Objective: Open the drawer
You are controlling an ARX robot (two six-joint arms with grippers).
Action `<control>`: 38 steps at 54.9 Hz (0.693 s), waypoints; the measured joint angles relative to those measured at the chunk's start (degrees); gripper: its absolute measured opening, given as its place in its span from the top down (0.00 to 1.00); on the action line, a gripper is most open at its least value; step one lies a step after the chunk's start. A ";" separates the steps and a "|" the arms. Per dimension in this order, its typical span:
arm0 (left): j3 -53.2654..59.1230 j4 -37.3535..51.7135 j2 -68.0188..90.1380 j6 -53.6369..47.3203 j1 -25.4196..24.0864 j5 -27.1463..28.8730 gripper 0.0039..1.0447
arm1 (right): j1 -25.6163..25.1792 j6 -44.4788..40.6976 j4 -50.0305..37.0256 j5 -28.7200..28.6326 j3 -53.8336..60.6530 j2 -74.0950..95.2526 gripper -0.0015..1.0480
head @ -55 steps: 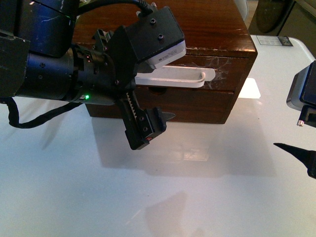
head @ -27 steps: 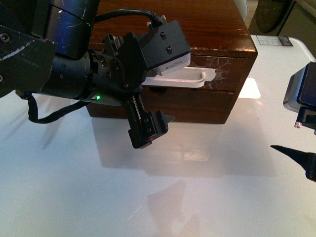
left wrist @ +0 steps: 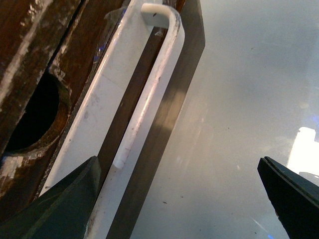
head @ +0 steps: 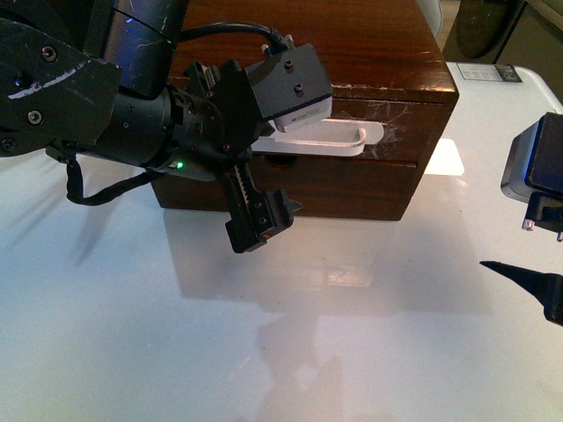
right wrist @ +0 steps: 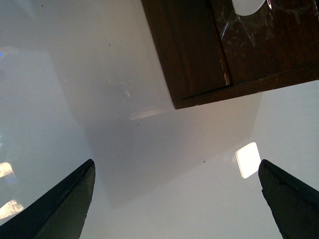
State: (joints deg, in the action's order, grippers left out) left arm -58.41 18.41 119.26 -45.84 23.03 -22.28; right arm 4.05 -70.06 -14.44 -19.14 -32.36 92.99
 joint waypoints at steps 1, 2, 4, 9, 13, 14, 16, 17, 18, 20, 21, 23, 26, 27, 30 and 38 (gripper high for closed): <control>-0.09 -0.17 0.04 -0.04 -0.07 0.02 0.08 | 0.02 -0.07 0.04 0.00 -0.02 0.02 0.09; -0.22 -0.50 0.11 -0.15 -0.20 0.17 0.08 | 0.02 -0.09 0.11 0.00 -0.04 0.04 0.09; -0.46 -1.16 0.17 -0.72 -0.42 0.50 0.08 | 0.07 -0.22 0.31 -0.11 -0.17 0.22 0.09; -1.20 -2.71 0.46 -1.99 -1.20 1.18 0.08 | 0.42 -0.48 0.52 -0.22 -0.76 1.31 0.09; -1.40 -3.52 0.74 -2.99 -1.79 1.33 0.08 | 0.96 -0.50 0.35 -0.42 -1.66 2.58 0.09; -1.44 -3.78 0.79 -3.43 -1.97 1.33 0.08 | 1.14 -0.50 0.13 -0.42 -1.90 2.91 0.09; -1.49 -4.15 0.81 -4.09 -2.19 1.33 0.08 | 1.60 -0.50 -0.31 -0.55 -2.64 3.72 0.09; -1.51 -4.24 0.81 -4.15 -2.23 1.33 0.08 | 1.70 -0.50 -0.39 -0.61 -2.82 3.87 0.09; -1.57 -4.35 0.81 -4.42 -2.32 1.33 0.08 | 1.95 -0.48 -0.63 -0.79 -3.15 4.24 0.09; -1.57 -4.52 0.81 -4.74 -2.43 1.33 0.08 | 2.36 -0.50 -0.87 -0.90 -3.72 4.83 0.09; -1.60 -4.57 0.81 -5.05 -2.47 1.33 0.08 | 2.51 -0.50 -0.92 -0.96 -3.91 4.98 0.09; -1.60 -4.68 0.83 -5.33 -2.51 1.36 0.08 | 3.13 -0.52 -1.03 -1.22 -4.66 5.73 0.09; -1.60 -4.72 0.83 -5.60 -2.54 1.44 0.08 | 3.91 -0.59 -1.25 -1.38 -5.53 6.71 0.09; -1.60 -4.72 0.85 -5.62 -2.54 1.49 0.08 | 4.07 -0.59 -1.25 -1.40 -5.70 6.91 0.09; -1.60 -4.72 0.85 -5.64 -2.54 1.53 0.08 | 4.79 -0.63 -1.38 -1.44 -6.58 7.87 0.09; -1.60 -4.70 0.85 -5.64 -2.54 1.53 0.08 | 6.19 -0.70 -2.62 -1.05 -8.94 10.34 0.09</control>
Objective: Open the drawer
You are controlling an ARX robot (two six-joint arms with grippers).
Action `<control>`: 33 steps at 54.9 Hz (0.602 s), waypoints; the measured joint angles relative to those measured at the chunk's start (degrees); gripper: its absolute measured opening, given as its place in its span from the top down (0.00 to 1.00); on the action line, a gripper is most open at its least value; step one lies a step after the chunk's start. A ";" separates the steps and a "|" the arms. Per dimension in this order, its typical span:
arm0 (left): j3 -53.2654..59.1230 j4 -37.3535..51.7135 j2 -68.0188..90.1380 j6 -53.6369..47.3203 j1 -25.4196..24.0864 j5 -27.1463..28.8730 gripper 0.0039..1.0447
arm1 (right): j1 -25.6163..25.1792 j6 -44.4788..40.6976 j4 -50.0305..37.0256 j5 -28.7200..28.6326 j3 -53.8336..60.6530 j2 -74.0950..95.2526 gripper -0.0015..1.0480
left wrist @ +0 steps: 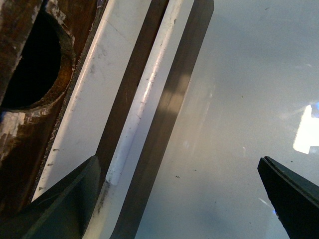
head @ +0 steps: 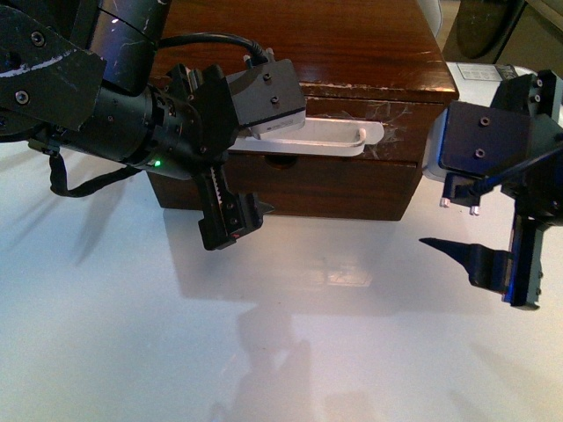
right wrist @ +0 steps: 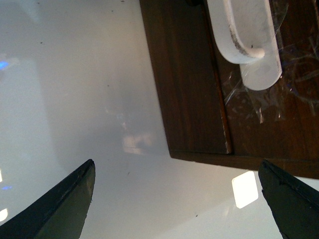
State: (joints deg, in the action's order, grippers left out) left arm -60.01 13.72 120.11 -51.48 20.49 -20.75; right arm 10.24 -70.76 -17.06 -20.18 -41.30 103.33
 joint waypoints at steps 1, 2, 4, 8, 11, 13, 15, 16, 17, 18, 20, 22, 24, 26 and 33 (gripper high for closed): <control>0.00 0.00 0.00 0.00 0.00 0.00 0.08 | 0.22 0.00 -0.26 0.11 -0.42 0.35 0.09; 0.00 -0.02 0.00 0.00 0.02 0.00 0.08 | 0.46 0.02 -0.76 0.24 -0.96 0.96 0.09; 0.00 -0.02 0.02 0.00 0.02 0.00 0.08 | 0.83 0.13 -1.42 0.50 -1.66 1.68 0.09; 0.00 -0.02 0.02 -0.07 0.02 0.00 0.08 | 1.77 0.48 -2.36 0.74 -2.95 3.08 0.09; 0.00 -0.04 0.04 -0.11 0.02 0.00 0.08 | 2.51 0.70 -3.15 0.77 -3.52 4.07 0.09; 0.00 -0.09 0.04 -0.13 0.02 0.00 0.08 | 3.02 0.92 -3.61 0.77 -3.76 4.72 0.09; 0.00 -0.17 0.07 -0.15 0.02 0.00 0.08 | 3.69 1.11 -4.35 0.74 -3.96 5.38 0.09; 0.00 -0.22 0.07 -0.15 0.02 -0.02 0.08 | 3.93 1.16 -4.61 0.70 -4.00 5.64 0.09; 0.00 -0.24 0.07 -0.20 0.02 -0.02 0.08 | 4.17 1.33 -4.96 0.70 -4.09 5.88 0.09; 0.00 -0.24 0.07 -0.20 0.02 -0.02 0.08 | 4.42 1.49 -5.27 0.66 -4.15 6.10 0.09; -0.02 -0.37 0.07 -0.35 0.02 -0.02 0.08 | 4.85 1.81 -5.97 0.66 -4.39 6.60 0.09; -0.02 -0.44 0.07 -0.39 0.02 -0.02 0.08 | 5.16 2.01 -6.43 0.66 -4.59 6.93 0.09; -0.02 -0.50 0.07 -0.44 0.02 -0.02 0.08 | 5.38 2.19 -6.71 0.68 -4.87 7.32 0.09; -0.02 -0.50 0.07 -0.44 0.02 -0.02 0.08 | 5.55 2.29 -7.10 0.68 -5.16 7.65 0.09; -0.02 -0.52 0.09 -0.57 0.02 -0.02 0.08 | 6.03 2.67 -7.85 0.70 -6.23 8.72 0.09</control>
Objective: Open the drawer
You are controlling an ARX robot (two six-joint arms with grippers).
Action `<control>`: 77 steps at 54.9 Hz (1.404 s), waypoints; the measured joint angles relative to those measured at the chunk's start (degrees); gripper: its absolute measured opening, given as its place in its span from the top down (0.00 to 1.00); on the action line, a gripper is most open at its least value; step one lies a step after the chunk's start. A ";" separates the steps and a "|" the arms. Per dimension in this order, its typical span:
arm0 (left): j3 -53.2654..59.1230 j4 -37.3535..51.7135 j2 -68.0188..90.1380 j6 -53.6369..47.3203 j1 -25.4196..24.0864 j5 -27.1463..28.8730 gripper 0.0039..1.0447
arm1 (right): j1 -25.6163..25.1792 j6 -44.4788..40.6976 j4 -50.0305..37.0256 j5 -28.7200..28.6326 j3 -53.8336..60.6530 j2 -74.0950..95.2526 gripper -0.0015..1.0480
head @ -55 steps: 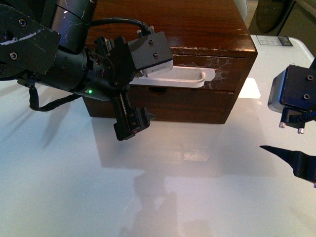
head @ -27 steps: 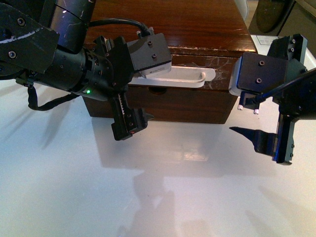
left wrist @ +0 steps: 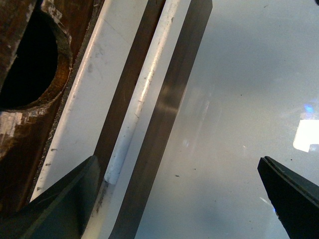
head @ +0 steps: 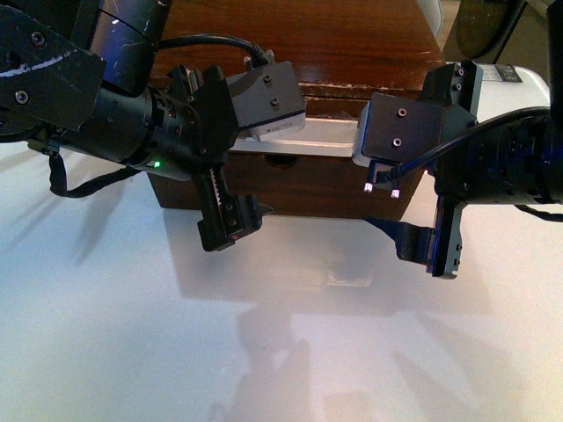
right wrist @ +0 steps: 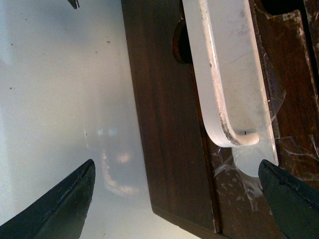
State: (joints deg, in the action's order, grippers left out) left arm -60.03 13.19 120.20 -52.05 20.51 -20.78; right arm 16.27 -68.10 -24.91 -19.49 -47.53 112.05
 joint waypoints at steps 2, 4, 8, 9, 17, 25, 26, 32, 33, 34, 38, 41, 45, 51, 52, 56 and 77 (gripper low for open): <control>0.00 0.00 0.00 0.00 0.00 0.00 0.08 | 0.20 0.20 -0.09 0.02 -0.50 0.44 0.09; 0.00 0.02 0.02 0.00 0.00 0.00 0.08 | 0.35 0.35 -0.09 0.00 -0.92 0.63 0.09; 0.00 0.02 0.04 0.02 0.00 0.00 0.08 | 0.63 0.57 -0.11 0.00 -1.57 1.03 0.09; 0.00 0.02 0.04 0.02 0.00 0.00 0.08 | 0.74 0.61 -0.11 -0.07 -1.86 1.20 0.09; 0.00 0.02 0.07 0.02 0.00 -0.11 0.08 | 1.66 1.03 -0.11 -0.35 -3.50 2.38 0.09; 0.00 0.04 0.07 0.02 0.00 -0.24 0.08 | 2.40 1.03 0.28 -0.72 -4.17 3.32 0.09; 0.00 0.04 0.07 0.02 0.00 -0.26 0.08 | 2.47 1.01 0.28 -0.72 -4.22 3.41 0.09; 0.00 0.04 0.07 0.02 -0.02 -0.35 0.08 | 2.91 1.01 0.59 -0.92 -4.52 4.09 0.09; 0.00 0.04 0.09 0.02 -0.02 -0.37 0.08 | 2.99 0.98 0.63 -0.94 -4.61 4.22 0.09; 0.00 0.04 0.09 0.02 -0.04 -0.42 0.08 | 3.06 0.98 0.68 -0.94 -4.70 4.28 0.09; 0.00 0.02 0.09 0.00 -0.11 -0.55 0.08 | 3.26 0.96 1.16 -1.01 -5.11 4.61 0.09; 0.00 0.00 0.09 -0.02 -0.17 -0.68 0.08 | 3.41 0.79 1.88 -1.11 -5.73 4.92 0.09; 0.00 -0.26 0.09 -0.33 -0.28 -0.90 0.08 | 3.56 0.76 2.91 -1.22 -6.67 5.38 0.09; -0.17 -1.29 0.09 -1.27 -0.44 -1.51 0.08 | 3.58 0.57 4.59 -1.62 -8.57 6.49 0.09; -0.22 -1.40 0.09 -1.38 -0.46 -1.57 0.08 | 3.56 0.50 4.90 -1.62 -8.83 6.69 0.09; -0.39 -1.86 0.09 -1.88 -0.55 -1.68 0.08 | 3.56 -0.39 6.21 -1.90 -9.86 7.32 0.09; -0.61 -2.34 0.13 -2.89 -1.14 -2.86 0.08 | 4.09 -2.73 10.08 -3.26 -11.67 8.15 0.09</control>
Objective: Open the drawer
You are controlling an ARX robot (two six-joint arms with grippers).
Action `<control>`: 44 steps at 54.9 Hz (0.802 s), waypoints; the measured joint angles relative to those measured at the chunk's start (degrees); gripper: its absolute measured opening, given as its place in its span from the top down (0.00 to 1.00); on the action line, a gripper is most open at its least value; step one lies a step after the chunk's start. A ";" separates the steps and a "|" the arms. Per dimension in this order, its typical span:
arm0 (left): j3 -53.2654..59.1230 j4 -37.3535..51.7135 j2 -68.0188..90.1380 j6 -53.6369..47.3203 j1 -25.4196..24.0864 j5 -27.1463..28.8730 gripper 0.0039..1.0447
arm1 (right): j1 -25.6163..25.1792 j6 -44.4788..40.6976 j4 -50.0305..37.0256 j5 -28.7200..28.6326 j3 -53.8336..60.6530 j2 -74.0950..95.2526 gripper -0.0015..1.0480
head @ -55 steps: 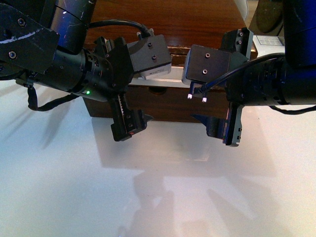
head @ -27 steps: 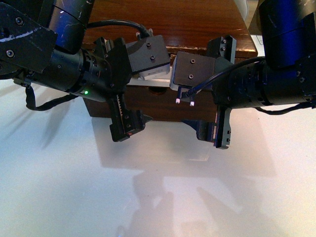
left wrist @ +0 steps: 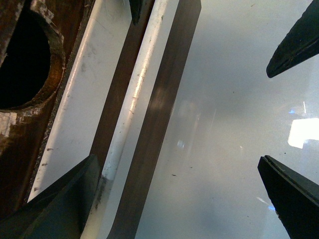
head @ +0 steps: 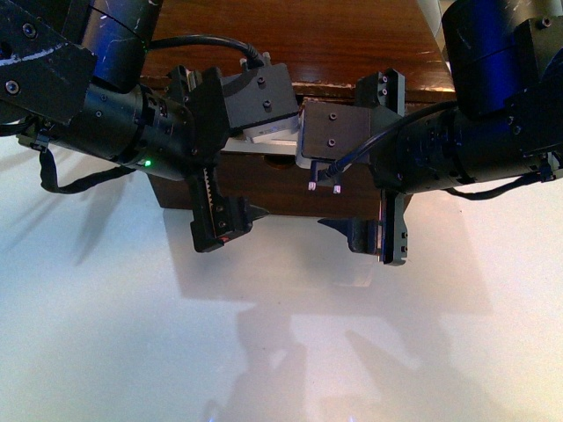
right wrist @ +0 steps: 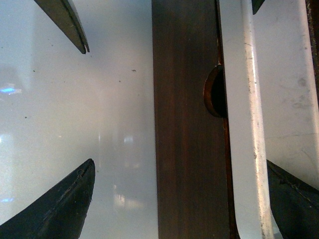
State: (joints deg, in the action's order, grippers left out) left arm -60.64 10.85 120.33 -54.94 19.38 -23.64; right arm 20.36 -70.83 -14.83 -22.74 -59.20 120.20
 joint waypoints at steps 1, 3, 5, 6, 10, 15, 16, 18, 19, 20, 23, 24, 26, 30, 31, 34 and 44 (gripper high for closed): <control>0.00 0.00 0.00 -0.15 -0.07 -0.17 0.08 | 0.02 -0.20 0.13 -0.11 0.00 0.00 0.09; 0.00 -0.07 0.02 -0.37 -0.11 -0.33 0.08 | 0.13 -0.44 0.42 -0.26 0.02 0.00 0.09; 0.00 -0.11 0.02 -0.59 -0.15 -0.39 0.08 | 0.20 -0.55 0.55 -0.33 0.02 0.00 0.09; 0.00 -0.11 0.02 -0.72 -0.17 -0.42 0.08 | 0.22 -0.68 0.68 -0.42 0.02 0.00 0.09; 0.00 -0.26 0.02 -0.85 -0.26 -0.59 0.08 | 0.31 -1.14 0.68 -0.59 0.35 0.00 0.09; 0.15 -0.17 0.02 -0.77 -0.31 -0.68 0.08 | 0.55 -2.14 0.70 -0.77 1.11 -0.17 0.09; 0.44 0.00 0.00 -0.79 -0.31 -0.70 0.08 | 0.59 -2.16 0.68 -0.72 1.29 -0.28 0.09; 0.66 0.09 -0.04 -0.83 -0.31 -0.79 0.08 | 0.76 -2.19 0.63 -0.48 1.66 -0.48 0.09; 0.81 0.09 -0.17 -0.83 -0.31 -0.81 0.08 | 0.83 -2.19 0.61 -0.46 1.84 -0.59 0.09; 0.96 0.11 -0.26 -0.85 -0.31 -0.81 0.08 | 0.92 -2.16 0.57 -0.46 2.01 -0.66 0.09; 1.57 0.15 -0.59 -0.98 -0.31 -0.83 0.08 | 1.18 -2.16 0.22 -0.44 2.62 -0.87 0.09; 1.77 0.20 -0.68 -1.07 -0.31 -0.83 0.08 | 1.31 -2.16 0.09 -0.44 2.89 -1.01 0.09; 2.12 0.28 -0.90 -1.20 -0.31 -0.87 0.08 | 1.44 -2.12 -0.13 -0.39 3.26 -1.16 0.09; 2.82 0.46 -1.29 -1.38 -0.31 -1.05 0.08 | 1.77 -2.12 -0.68 -0.22 4.09 -1.49 0.09; 2.99 0.55 -1.33 -1.44 -0.28 -1.05 0.08 | 1.81 -2.12 -0.87 -0.17 4.28 -1.57 0.09; 3.78 0.85 -1.75 -1.70 -0.24 -1.07 0.08 | 2.01 -2.10 -1.11 -0.11 4.94 -1.86 0.09; 6.05 2.69 -2.38 -2.29 -0.09 -1.05 0.08 | 2.82 -1.60 -2.80 0.59 6.93 -2.43 0.08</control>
State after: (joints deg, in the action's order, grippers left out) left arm -54.59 13.54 117.95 -57.23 19.29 -24.69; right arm 23.18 -72.42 -17.63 -22.15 -52.27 117.78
